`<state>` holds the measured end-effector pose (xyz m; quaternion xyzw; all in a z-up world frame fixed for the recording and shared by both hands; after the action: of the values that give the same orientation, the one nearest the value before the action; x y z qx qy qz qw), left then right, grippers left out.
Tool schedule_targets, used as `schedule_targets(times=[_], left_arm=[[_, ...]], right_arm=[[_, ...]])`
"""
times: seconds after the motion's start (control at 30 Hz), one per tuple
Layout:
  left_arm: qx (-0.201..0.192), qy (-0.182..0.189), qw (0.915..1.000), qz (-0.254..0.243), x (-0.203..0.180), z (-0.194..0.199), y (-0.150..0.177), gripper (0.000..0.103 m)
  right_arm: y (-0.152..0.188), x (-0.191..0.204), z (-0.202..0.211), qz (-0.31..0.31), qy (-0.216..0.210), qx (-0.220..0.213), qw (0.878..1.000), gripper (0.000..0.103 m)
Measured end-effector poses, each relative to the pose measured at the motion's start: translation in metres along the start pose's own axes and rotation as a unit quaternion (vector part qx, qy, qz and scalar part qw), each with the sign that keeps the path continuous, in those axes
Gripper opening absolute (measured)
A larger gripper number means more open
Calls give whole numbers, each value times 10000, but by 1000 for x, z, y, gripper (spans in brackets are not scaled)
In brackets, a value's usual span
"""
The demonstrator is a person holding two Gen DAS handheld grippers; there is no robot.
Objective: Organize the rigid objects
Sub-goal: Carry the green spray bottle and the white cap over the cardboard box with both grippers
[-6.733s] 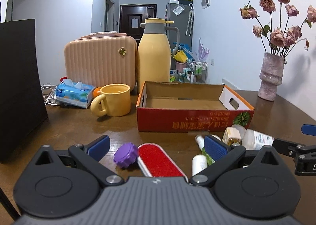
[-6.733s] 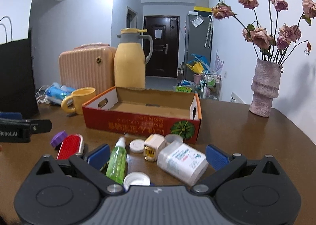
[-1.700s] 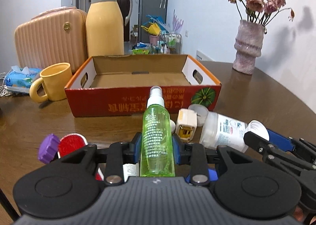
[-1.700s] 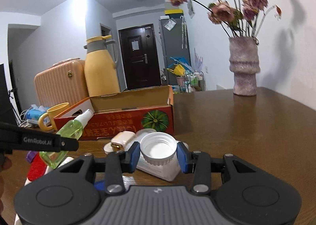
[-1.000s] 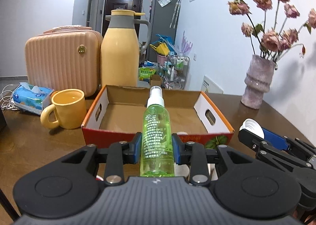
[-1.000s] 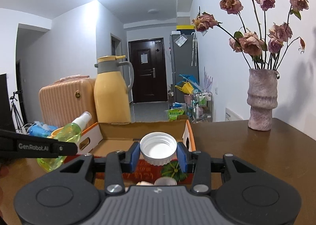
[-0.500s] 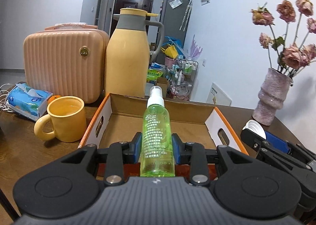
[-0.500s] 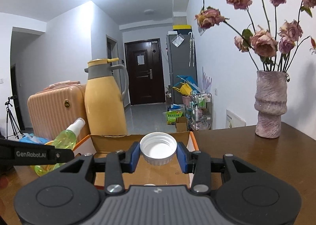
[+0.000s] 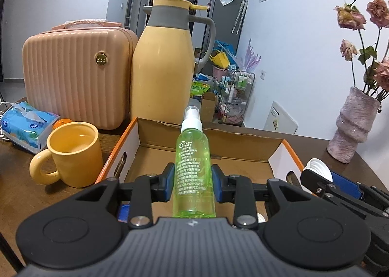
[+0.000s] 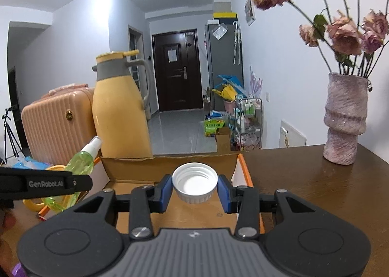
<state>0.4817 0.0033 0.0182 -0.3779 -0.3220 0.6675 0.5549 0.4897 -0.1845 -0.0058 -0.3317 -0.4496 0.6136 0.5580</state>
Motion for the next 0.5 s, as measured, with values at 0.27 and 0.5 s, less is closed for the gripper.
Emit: schedule_targets(times=[0.27,0.5], left_arm=[[152,-144,9998,-74,-1,-23,-2,32],[456,-360,9982,-140,3,-49,4,32]], right_arm=[[1,5,-36,94,78,447,9989,39],[9,5,-56,134,226,790,9965,39]])
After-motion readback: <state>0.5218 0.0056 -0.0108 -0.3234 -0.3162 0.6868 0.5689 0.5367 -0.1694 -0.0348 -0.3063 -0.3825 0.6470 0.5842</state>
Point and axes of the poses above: each gripper's, at about its wrist camera, not at the fingertips, and z roughly against the way its jaws point, x to its left, y to its underside, the point moved 1 cm from there along -z, roughly the way its jaws point
